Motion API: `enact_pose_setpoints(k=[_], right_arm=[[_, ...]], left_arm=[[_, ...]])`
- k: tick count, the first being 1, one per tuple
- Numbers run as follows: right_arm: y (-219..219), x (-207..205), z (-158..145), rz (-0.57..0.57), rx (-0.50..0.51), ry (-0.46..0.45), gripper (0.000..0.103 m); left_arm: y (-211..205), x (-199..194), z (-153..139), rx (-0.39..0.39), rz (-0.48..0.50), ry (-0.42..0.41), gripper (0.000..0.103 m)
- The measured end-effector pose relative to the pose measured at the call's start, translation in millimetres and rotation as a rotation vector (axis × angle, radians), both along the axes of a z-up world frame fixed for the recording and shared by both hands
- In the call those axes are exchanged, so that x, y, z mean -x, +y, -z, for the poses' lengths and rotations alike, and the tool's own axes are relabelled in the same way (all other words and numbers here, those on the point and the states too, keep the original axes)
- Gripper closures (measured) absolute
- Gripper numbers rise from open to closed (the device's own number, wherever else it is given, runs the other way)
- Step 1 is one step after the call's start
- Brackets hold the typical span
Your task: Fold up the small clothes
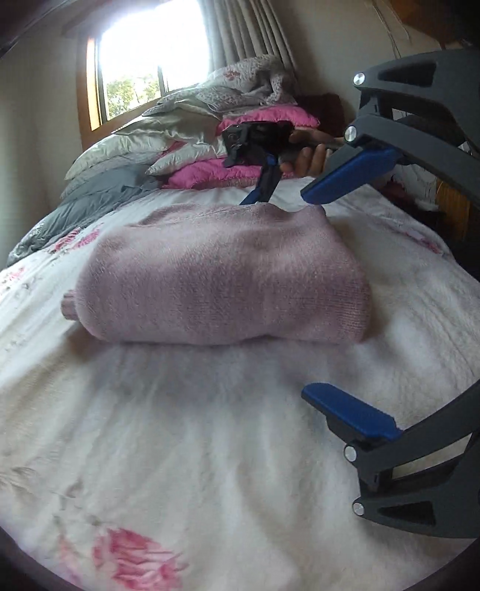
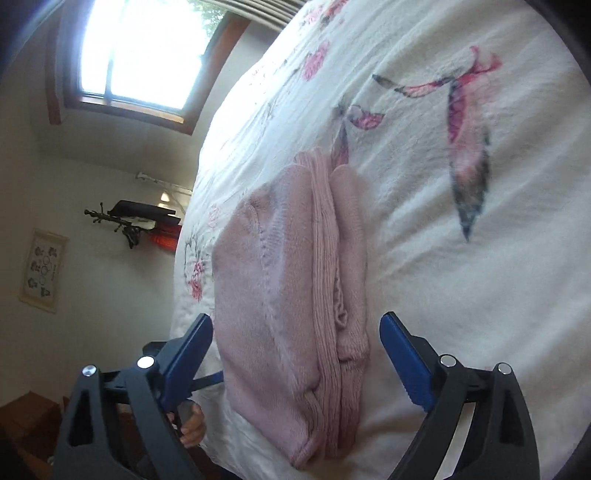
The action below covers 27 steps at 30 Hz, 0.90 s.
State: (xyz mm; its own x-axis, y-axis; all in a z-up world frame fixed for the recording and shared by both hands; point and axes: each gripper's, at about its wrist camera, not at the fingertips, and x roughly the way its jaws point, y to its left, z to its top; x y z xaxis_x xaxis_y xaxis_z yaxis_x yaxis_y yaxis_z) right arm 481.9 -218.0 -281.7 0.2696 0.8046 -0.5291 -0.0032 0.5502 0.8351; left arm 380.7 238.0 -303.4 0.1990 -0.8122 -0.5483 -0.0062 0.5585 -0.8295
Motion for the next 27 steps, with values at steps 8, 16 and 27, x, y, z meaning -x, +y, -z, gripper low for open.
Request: enact_pose_setpoints(k=[8,16,27], right_arm=[[51.9,-72.0,28.8,-0.102,0.105,0.055,0.012],[69.7,-82.5,32.2,-0.110,0.099,0.052,0.039],[91.4,-52.5,-16.0,-0.052,0.065,-0.024,0.055]], left_arm=[[-25.5,-24.6,26.8,0.155,0.077,0.013,0.006],[-69.1,-38.2,27.9,0.079,0.125,0.015,0.021],[-62.3,-25.0,-40.8,-0.059,0.122,-0.034,0.069]])
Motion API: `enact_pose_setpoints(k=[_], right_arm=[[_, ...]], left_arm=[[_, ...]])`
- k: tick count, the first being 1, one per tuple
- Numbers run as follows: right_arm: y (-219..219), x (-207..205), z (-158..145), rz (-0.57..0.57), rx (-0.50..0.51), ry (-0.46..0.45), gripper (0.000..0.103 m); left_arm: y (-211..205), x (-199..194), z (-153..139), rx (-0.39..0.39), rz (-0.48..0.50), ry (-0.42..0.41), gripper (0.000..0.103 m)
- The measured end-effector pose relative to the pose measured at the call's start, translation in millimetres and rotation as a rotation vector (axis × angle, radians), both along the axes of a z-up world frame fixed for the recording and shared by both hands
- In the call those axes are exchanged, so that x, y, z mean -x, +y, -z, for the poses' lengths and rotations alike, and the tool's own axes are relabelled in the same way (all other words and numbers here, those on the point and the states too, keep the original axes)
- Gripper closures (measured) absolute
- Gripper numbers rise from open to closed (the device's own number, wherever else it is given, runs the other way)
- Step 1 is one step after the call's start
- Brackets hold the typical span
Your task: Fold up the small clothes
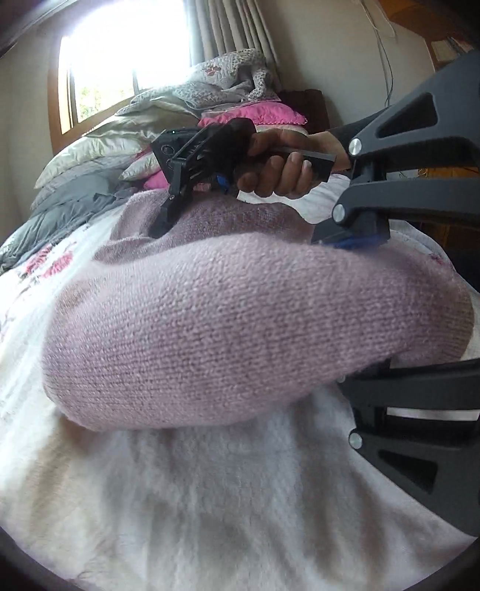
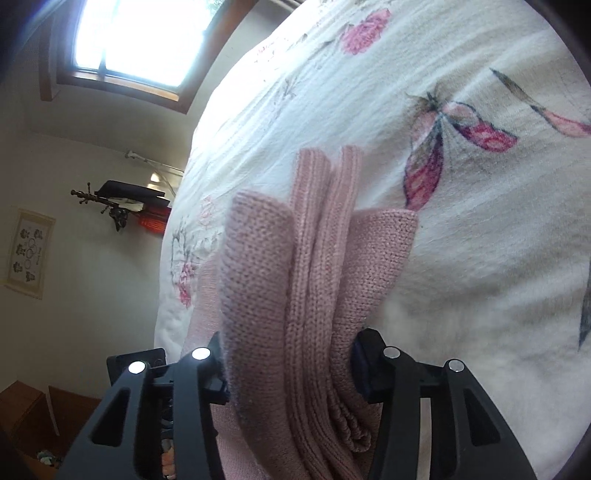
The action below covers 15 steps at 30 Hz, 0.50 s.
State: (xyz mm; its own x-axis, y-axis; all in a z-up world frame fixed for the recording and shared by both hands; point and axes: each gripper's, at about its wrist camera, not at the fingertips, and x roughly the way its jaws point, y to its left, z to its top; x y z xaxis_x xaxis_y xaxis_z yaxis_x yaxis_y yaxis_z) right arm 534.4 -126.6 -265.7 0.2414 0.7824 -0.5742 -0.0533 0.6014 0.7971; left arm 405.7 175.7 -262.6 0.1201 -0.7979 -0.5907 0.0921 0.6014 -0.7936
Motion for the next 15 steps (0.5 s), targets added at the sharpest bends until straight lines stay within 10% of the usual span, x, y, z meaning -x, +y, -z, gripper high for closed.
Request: enact_pose_setpoints(k=[9,13,15], right_arm=[[98.3,70.8,-15.0,-0.117,-0.160,0.033,0.055],[158.1,97.1,21.8,-0.188,-0.112,0.095,0.051],[171.5,101.4,43.9,-0.175,-0.026,0.138,0.032]], left_arm=[[94.9,98.8,-47.5,-0.087,-0.036,-0.041,0.069],[139.1,140.7,-16.5,-0.129,-0.104,0.035,0.061],[150.5,150.3,15.2,-0.153,-0.139,0.110,0.051]])
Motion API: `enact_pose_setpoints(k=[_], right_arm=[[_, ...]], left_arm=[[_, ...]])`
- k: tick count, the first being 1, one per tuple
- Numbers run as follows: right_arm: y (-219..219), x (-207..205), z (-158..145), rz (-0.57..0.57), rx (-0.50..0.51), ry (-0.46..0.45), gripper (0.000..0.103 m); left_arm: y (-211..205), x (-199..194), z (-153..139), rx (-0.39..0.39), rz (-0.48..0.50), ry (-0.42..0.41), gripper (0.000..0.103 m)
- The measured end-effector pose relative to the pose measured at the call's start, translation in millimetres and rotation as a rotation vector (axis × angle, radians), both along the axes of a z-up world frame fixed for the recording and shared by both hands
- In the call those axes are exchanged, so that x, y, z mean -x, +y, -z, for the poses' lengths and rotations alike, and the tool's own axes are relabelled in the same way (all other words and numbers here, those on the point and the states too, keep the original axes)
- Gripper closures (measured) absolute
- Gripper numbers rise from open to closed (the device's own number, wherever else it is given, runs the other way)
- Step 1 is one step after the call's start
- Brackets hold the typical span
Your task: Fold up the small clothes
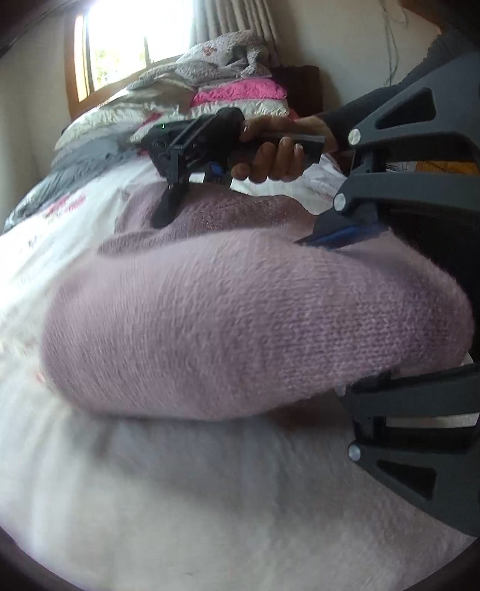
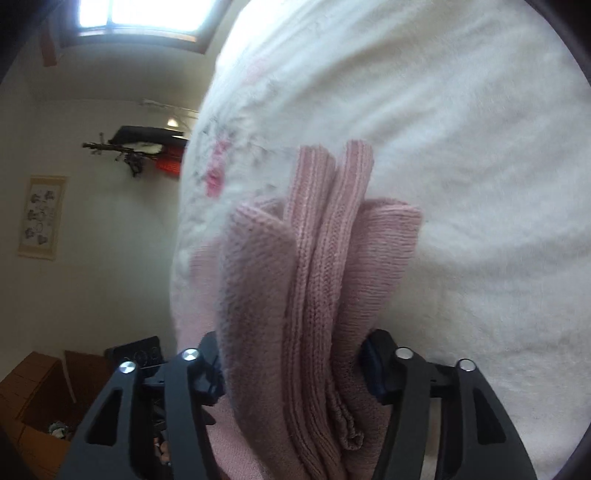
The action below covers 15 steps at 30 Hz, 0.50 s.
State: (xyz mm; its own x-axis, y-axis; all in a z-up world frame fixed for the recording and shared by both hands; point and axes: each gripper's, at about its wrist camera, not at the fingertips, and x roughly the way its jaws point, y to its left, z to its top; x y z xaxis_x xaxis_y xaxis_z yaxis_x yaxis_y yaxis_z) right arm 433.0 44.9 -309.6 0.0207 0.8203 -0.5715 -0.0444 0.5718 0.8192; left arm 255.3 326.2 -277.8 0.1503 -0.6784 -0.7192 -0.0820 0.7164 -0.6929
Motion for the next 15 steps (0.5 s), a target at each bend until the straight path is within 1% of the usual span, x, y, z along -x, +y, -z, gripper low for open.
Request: enact_pose_setpoints(k=[1,2,3,4,5,6,7,8,9,10,11,12,13,14,15], right_arm=[[-2.3,2.7,3.3,0.018,-0.010,0.010,0.031],[-7.8,6.1,-0.8,0.037,-0.005,0.006,0.030],[-15.6,10.1,-9.3,0.059,0.007,-0.012,0.023],[-26.2,15.3,-22.4,0.088,0.014,-0.050,0.021],[-36.5,22.1,-34.5,0.111,0.022,-0.091,0.020],[-44.7,27.8,-47.7,0.127,0.033,-0.131,0.021],[-49.9,32.1,-59.3,0.137,0.038,-0.166,0.022],[-51.6,37.0,-67.9,0.132,0.044,-0.197,0.030],[-50.0,39.7,-72.6,0.114,0.052,-0.215,0.041],[-45.6,40.8,-73.1,0.098,0.058,-0.220,0.047],[-35.6,36.3,-72.4,0.080,0.064,-0.216,0.053],[-27.0,35.4,-67.4,0.062,0.073,-0.208,0.062],[-20.8,36.8,-61.6,0.047,0.091,-0.210,0.070],[-17.9,36.1,-59.2,0.043,0.129,-0.237,0.088],[-17.2,38.6,-63.3,0.049,0.150,-0.272,0.093]], left_arm=[[2.2,3.8,9.8,-0.008,-0.011,0.016,0.048],[2.5,6.8,9.9,-0.018,-0.021,0.003,0.045],[4.0,11.0,2.3,-0.037,-0.035,-0.035,0.042],[8.6,15.8,-9.2,-0.071,-0.061,-0.087,0.034],[16.9,23.3,-25.5,-0.127,-0.113,-0.149,0.028],[26.6,34.5,-42.9,-0.207,-0.179,-0.220,0.026],[31.2,46.2,-63.2,-0.275,-0.227,-0.300,0.023],[33.5,59.2,-81.9,-0.299,-0.243,-0.385,0.022],[31.8,69.4,-95.1,-0.267,-0.234,-0.439,0.022],[24.1,74.7,-101.2,-0.202,-0.199,-0.458,0.023],[12.9,78.0,-101.8,-0.124,-0.139,-0.467,0.028],[-0.4,78.5,-98.1,-0.062,-0.073,-0.465,0.031],[-13.8,77.7,-89.5,-0.029,-0.015,-0.446,0.039],[-21.7,76.3,-78.2,-0.021,0.020,-0.418,0.050],[-30.1,72.4,-63.7,-0.012,0.044,-0.376,0.052]])
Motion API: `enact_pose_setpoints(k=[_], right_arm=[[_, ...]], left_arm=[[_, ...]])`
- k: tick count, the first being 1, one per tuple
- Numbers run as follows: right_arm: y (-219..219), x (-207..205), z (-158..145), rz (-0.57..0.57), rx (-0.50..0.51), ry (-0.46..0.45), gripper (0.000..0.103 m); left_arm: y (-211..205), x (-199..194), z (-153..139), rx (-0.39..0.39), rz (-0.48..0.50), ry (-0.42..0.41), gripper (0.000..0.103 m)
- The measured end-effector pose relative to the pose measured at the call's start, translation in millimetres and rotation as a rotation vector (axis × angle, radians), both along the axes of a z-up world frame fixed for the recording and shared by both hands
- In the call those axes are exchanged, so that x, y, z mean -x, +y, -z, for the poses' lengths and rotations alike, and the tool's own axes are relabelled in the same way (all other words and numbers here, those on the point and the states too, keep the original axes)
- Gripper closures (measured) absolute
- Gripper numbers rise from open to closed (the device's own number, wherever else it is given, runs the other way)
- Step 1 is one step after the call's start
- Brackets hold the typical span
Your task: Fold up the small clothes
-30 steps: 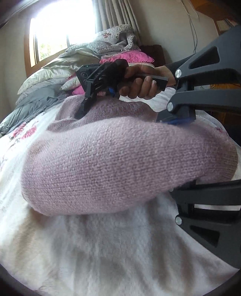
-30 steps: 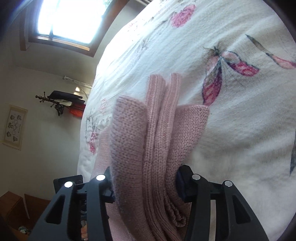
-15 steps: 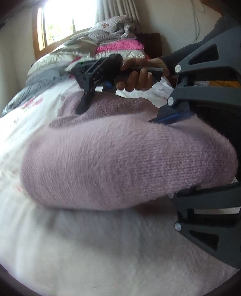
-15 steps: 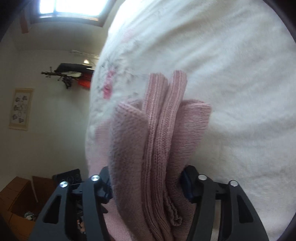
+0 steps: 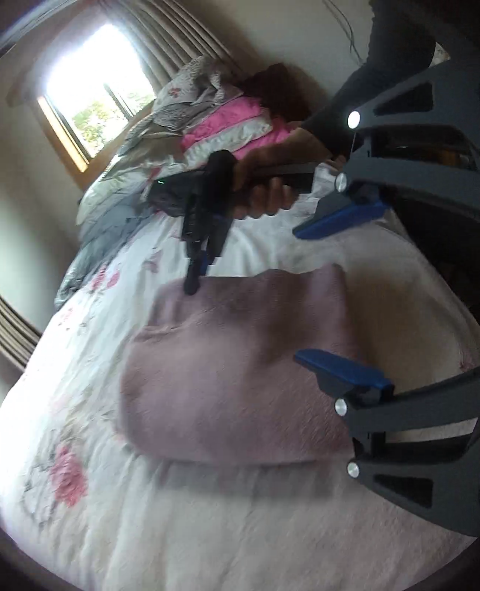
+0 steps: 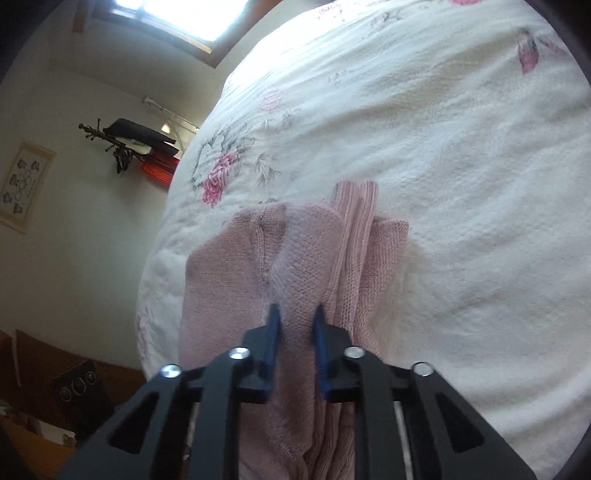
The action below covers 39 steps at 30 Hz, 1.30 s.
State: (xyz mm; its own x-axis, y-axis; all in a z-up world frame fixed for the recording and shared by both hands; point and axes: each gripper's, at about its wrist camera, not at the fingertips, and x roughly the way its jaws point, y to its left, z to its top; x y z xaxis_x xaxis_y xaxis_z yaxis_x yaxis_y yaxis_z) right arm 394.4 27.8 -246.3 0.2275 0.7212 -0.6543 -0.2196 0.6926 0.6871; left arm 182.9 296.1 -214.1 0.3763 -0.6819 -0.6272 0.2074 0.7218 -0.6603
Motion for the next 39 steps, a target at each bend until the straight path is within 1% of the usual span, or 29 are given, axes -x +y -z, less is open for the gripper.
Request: enact_pose_setpoints(k=[3,5,6,8,9,10,11,12,13,14,16,18,19,21,22,23,24,25,26,27,28,30,32,34,35,36,37,38,39], right_arm=[[-5.7,6.8,-13.0,0.041,0.007,-0.097,0.094],[-5.6,-3.2,2.2,0.065,0.088,-0.076,0.094],[-7.4,-7.0,15.1,0.075,0.111,-0.048,0.094],[-14.2,-9.3,28.1,0.078,0.092,-0.024,0.093],[-16.5,-9.5,27.0,0.079,0.066,-0.019,0.092],[-18.2,-9.5,24.4,0.075,0.042,-0.020,0.091],[-18.0,-8.2,19.5,0.073,0.028,-0.026,0.085],[-21.4,-5.0,13.3,0.085,0.028,-0.039,0.078],[-25.1,0.0,4.9,0.100,0.033,-0.065,0.077],[-25.8,6.2,-4.4,0.104,0.031,-0.093,0.077],[-24.1,22.2,-21.0,0.094,0.023,-0.144,0.077],[-16.6,37.3,-28.9,0.067,0.026,-0.181,0.077],[-12.7,41.5,-26.6,0.040,0.016,-0.175,0.077],[-2.6,40.2,-9.3,-0.013,0.065,-0.134,0.080],[0.1,36.6,3.3,-0.027,0.106,-0.113,0.086],[-0.4,32.7,13.2,-0.025,0.156,-0.115,0.103],[-3.2,29.0,18.1,-0.020,0.163,-0.116,0.103],[-9.1,25.3,19.6,0.002,0.129,-0.088,0.103],[-13.5,25.5,14.6,0.022,0.114,-0.083,0.103],[-13.6,30.2,5.4,0.025,0.117,-0.106,0.100],[-12.3,38.1,-5.7,0.017,0.118,-0.131,0.098],[-7.5,62.3,-26.9,-0.025,0.080,-0.173,0.098],[0.9,86.4,-34.0,-0.082,0.078,-0.194,0.098],[11.8,94.4,-19.1,-0.127,0.110,-0.153,0.098],[15.5,93.8,-6.9,-0.128,0.163,-0.134,0.098],[17.4,91.6,5.8,-0.129,0.232,-0.120,0.103],[16.1,89.9,15.2,-0.126,0.280,-0.122,0.103],[9.8,87.4,21.9,-0.111,0.259,-0.098,0.103],[3.7,86.0,23.2,-0.085,0.229,-0.071,0.103]], left_arm=[[-11.8,-4.0,39.8,0.019,0.022,0.104,0.054],[-17.9,-4.3,52.6,0.013,0.040,0.140,0.055],[-22.1,-4.5,51.1,0.019,0.053,0.147,0.055],[-24.2,-3.5,29.5,0.036,0.085,0.108,0.053],[-21.2,-5.4,13.8,0.046,0.088,0.070,0.051],[-13.1,-10.2,-1.5,0.064,0.083,0.035,0.045],[-4.3,-17.9,-14.1,0.073,0.064,0.005,0.040],[7.3,-30.4,-24.8,0.077,0.040,-0.022,0.039],[17.2,-46.1,-31.1,0.078,0.024,-0.035,0.039],[26.5,-61.1,-32.6,0.070,0.011,-0.041,0.039],[42.1,-93.4,-25.3,0.040,-0.016,-0.014,0.040],[48.7,-121.9,-6.8,0.020,0.000,0.049,0.044],[47.9,-132.1,3.2,0.009,0.006,0.080,0.049],[41.8,-141.4,13.9,0.000,0.033,0.098,0.049],[40.2,-141.1,15.2,-0.016,0.037,0.091,0.049],[38.7,-140.9,14.8,-0.029,0.041,0.085,0.049],[38.8,-140.4,14.0,-0.033,0.038,0.086,0.051],[41.8,-138.5,12.4,-0.043,0.032,0.086,0.052],[45.8,-135.3,9.8,-0.065,0.029,0.074,0.052],[42.8,-129.0,1.0,-0.071,0.036,0.046,0.052],[42.8,-117.9,-11.1,-0.062,0.054,0.013,0.052],[38.5,-97.9,-23.9,-0.043,0.096,-0.033,0.052],[32.6,-79.5,-19.3,-0.064,0.137,-0.029,0.052],[25.8,-75.8,3.3,-0.126,0.148,0.019,0.054],[25.4,-77.0,14.8,-0.136,0.137,0.036,0.057],[25.6,-78.9,23.5,-0.139,0.126,0.049,0.059],[24.4,-79.8,28.2,-0.133,0.117,0.052,0.060],[23.9,-78.6,28.3,-0.138,0.118,0.046,0.060],[20.4,-76.8,26.3,-0.166,0.118,0.036,0.060]])
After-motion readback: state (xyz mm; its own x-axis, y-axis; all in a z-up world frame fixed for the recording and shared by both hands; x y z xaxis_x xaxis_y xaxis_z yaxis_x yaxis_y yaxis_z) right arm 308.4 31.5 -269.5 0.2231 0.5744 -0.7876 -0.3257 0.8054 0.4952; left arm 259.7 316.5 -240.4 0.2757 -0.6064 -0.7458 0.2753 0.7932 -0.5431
